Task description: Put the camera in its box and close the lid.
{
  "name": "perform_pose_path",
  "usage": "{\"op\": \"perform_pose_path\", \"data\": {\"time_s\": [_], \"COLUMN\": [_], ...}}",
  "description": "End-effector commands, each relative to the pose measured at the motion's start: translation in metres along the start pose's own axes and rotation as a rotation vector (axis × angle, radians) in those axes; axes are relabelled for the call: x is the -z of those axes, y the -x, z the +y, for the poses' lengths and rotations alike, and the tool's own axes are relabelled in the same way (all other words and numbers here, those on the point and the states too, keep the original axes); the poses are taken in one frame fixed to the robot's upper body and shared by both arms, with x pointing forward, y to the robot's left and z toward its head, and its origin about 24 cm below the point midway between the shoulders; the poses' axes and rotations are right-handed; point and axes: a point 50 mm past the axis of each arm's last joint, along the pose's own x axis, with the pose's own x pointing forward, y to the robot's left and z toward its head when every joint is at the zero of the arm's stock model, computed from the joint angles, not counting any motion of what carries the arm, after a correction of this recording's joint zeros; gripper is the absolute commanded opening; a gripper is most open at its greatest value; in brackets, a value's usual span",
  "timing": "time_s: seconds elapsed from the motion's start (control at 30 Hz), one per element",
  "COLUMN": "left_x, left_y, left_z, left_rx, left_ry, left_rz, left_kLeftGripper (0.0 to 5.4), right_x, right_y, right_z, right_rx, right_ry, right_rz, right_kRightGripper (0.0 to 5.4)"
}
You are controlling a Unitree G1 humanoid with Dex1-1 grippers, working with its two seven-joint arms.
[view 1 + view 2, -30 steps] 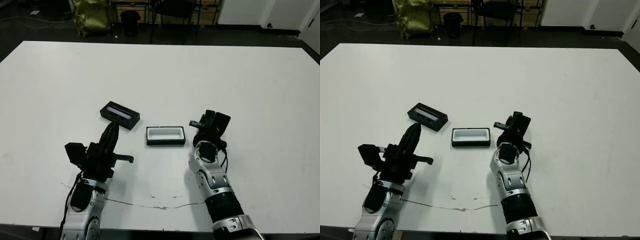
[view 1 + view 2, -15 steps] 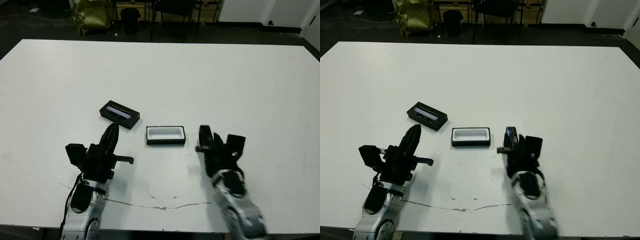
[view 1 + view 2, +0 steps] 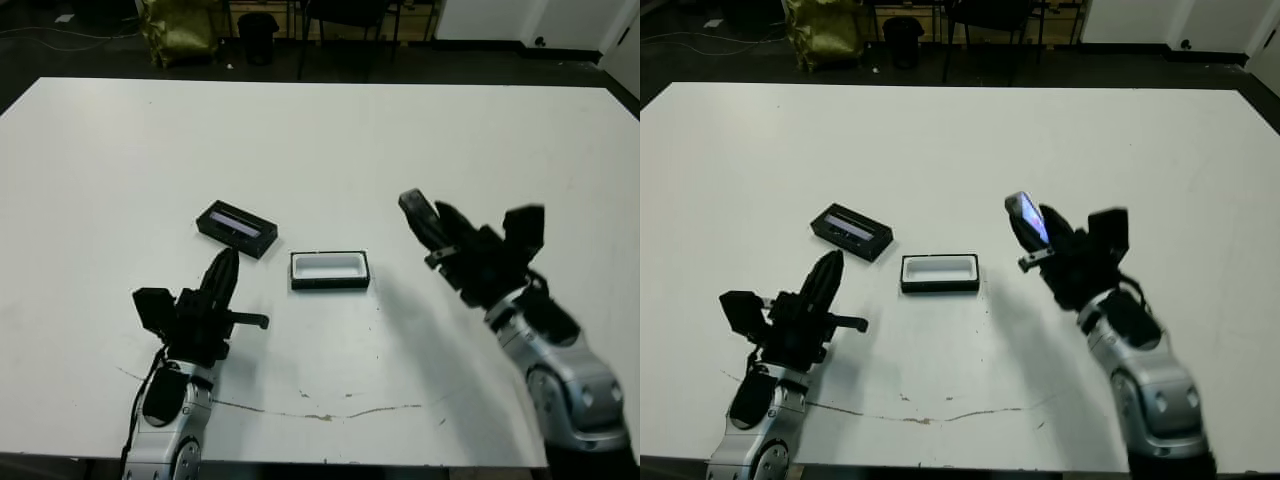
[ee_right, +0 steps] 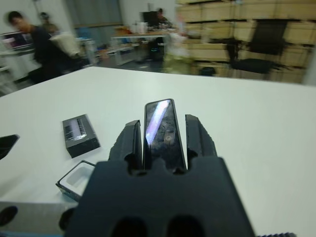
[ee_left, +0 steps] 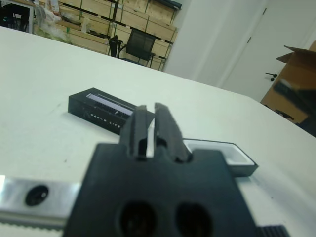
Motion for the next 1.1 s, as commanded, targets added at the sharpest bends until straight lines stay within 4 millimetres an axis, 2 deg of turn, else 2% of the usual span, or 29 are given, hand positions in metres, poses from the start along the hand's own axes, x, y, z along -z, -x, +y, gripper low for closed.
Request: {"op": "perform_pose_path", "data": {"time_s": [0.03,0.3,0.43,0.67,0.83,1.1], "left_x": [0.004,0.006,0.006,0.006,0.007,0.007], "left_y": [0.003,0.004,0.004,0.004,0.005,0.006], "left_z": [0.003,0.005,0.005,0.007,0.007,0.008], "left_rx": [-0.012,-0.011,-0.02,-0.017,-0.032,-0.038], "left_ry": [-0.012,-0.01,-0.009,-0.02,-0.019,-0.031], "left_rz": [0.032,0.026,0.034,0.022,0.032,0.04], "left_kLeftGripper": [0.0,0.0,0.0,0.0,0.0,0.0], "right_x": [-0.005,-0.019,-0.022,-0.023,-0.022,-0.011], "right_y": [-0.009,-0.037,-0.052,-0.074,-0.086,-0.091], "right_z": [-0.018,-0.039,-0.041,-0.029,-0.016,0.005], "right_rx": [-0.093,-0.356,-0.481,-0.712,-0.812,-0.909], "right_ry": [0.033,0.206,0.245,0.312,0.344,0.339], "right_rz": [0.007,0.104,0.191,0.269,0.31,0.342], "right_kRightGripper": [0.8,0.8,0.8,0.8,0.8,0.8]}}
